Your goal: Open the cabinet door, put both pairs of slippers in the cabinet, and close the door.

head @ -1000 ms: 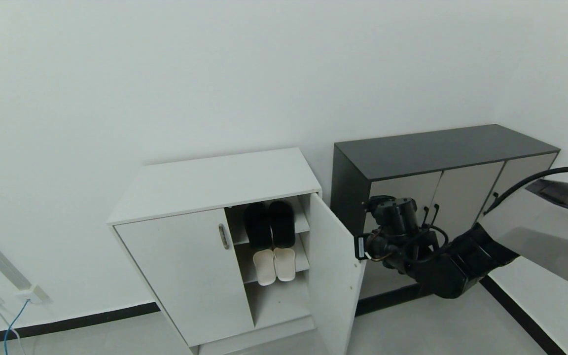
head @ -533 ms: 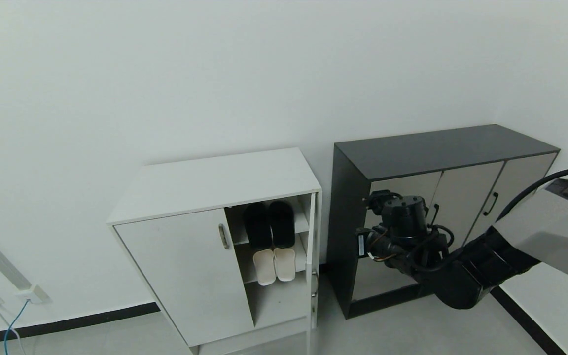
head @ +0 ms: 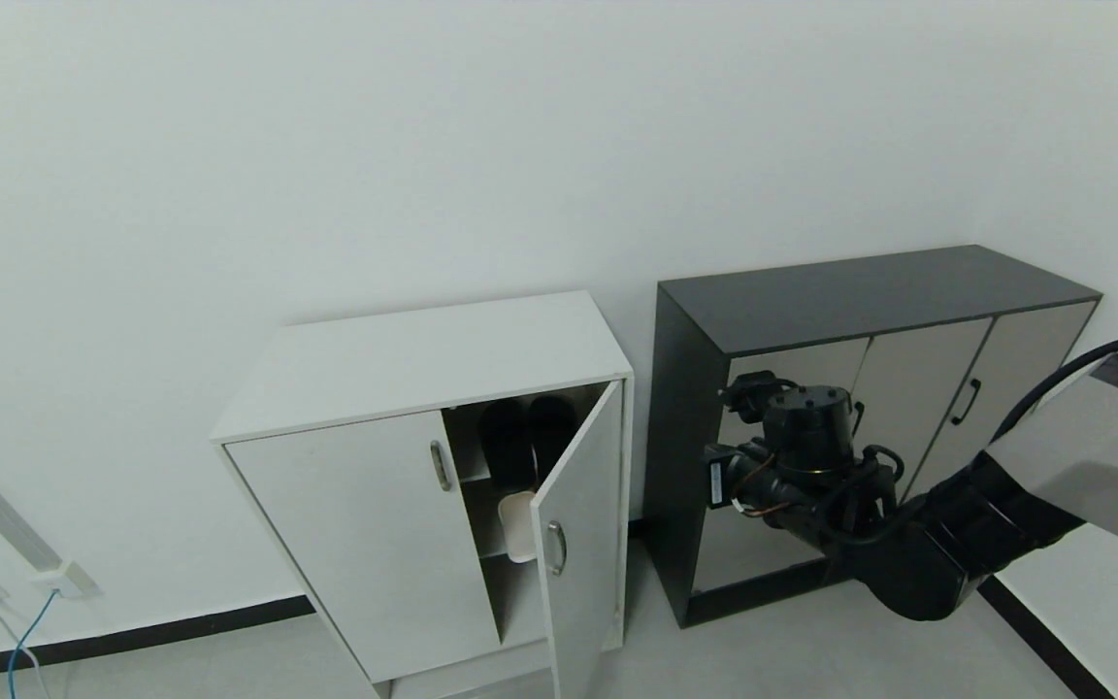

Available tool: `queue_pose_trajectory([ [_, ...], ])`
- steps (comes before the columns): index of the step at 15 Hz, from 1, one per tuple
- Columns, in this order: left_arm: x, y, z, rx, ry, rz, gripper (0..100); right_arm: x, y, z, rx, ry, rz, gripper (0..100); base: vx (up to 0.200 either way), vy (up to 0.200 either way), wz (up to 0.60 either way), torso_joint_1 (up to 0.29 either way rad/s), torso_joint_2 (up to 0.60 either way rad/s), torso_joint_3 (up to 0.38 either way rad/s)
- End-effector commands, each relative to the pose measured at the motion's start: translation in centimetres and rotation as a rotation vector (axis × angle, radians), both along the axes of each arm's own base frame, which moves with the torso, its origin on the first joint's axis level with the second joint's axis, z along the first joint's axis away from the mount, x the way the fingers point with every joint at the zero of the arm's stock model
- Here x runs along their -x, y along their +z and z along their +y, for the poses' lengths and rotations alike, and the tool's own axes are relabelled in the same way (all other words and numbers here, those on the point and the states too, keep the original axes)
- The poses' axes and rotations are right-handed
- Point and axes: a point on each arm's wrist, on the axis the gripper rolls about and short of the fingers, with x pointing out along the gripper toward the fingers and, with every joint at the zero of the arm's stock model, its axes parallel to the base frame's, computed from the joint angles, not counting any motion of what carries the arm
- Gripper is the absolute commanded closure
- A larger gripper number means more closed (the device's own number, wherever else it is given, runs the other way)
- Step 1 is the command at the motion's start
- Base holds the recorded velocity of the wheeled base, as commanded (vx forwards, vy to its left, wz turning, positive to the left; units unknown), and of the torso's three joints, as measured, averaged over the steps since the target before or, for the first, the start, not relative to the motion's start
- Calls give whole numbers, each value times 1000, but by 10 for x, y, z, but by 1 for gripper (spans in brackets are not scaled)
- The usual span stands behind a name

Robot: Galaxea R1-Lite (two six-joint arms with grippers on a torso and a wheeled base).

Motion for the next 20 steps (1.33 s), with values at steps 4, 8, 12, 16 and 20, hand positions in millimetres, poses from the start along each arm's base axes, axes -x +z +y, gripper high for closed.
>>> queue_pose_trajectory([
  [4, 0, 0, 0, 0, -1, 1, 100, 5, -3, -1, 15, 11, 6, 100, 0, 0, 450, 2, -1, 2],
  [8, 0, 0, 0, 0, 0, 1, 100, 10, -4, -2, 5, 55, 21, 100, 0, 0, 600, 0, 5, 1],
  [12, 0, 0, 0, 2, 0, 1, 100, 17, -14, -6, 2, 109, 51, 100, 0, 0, 0, 0, 0, 0],
  [16, 0, 0, 0, 0, 0, 1, 100, 26, -17, -14, -3, 120, 46, 100, 0, 0, 0, 0, 0, 0],
  [20, 0, 0, 0, 0, -1, 1, 100, 57, -21, -32, 47, 132, 99, 100, 0, 0, 0, 0, 0, 0],
])
